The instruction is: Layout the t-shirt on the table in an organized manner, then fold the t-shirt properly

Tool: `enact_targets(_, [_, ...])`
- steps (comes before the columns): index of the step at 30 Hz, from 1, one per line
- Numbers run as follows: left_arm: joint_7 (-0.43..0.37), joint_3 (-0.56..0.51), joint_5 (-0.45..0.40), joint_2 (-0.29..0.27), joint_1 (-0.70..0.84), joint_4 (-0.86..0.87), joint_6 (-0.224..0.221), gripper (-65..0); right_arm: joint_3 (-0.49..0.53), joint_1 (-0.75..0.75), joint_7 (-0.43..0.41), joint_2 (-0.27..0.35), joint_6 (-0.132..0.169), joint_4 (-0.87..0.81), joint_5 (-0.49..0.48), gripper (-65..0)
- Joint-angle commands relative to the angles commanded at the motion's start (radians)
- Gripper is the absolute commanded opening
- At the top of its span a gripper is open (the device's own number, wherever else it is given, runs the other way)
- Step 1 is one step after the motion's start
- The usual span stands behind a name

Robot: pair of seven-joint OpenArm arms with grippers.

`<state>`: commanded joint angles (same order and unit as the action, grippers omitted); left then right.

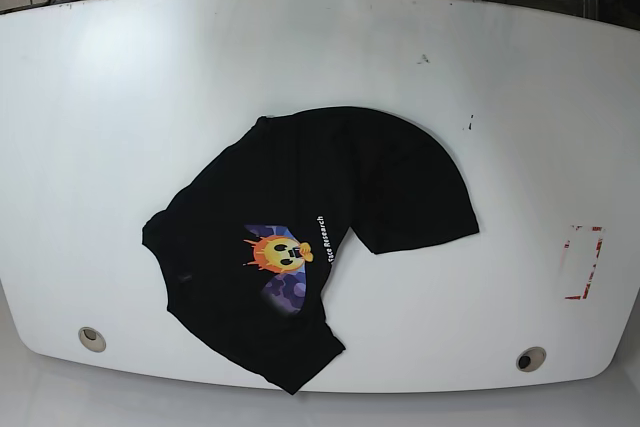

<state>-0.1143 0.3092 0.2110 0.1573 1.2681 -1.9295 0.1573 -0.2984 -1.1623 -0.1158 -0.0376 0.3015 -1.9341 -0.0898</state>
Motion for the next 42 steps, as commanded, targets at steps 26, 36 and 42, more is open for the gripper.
enact_targets(26, [0.249, 0.015, -0.002, 0.0, -0.578, -0.041, 0.0, -25.0, -0.075, 0.614, 0.411, 0.044, 0.049, -0.034, -0.008, -37.4])
enact_targets(36, [0.249, 0.009, -0.003, -0.005, -0.657, -0.041, 0.0, -24.9, -0.075, 0.945, 0.566, 0.129, 0.063, 0.094, -0.009, -34.6])
enact_targets(42, [0.249, -0.006, -0.002, -0.005, -0.666, -0.041, 0.0, -24.9, -0.075, 1.134, 0.569, 0.201, 0.063, 0.282, -0.009, -34.4])
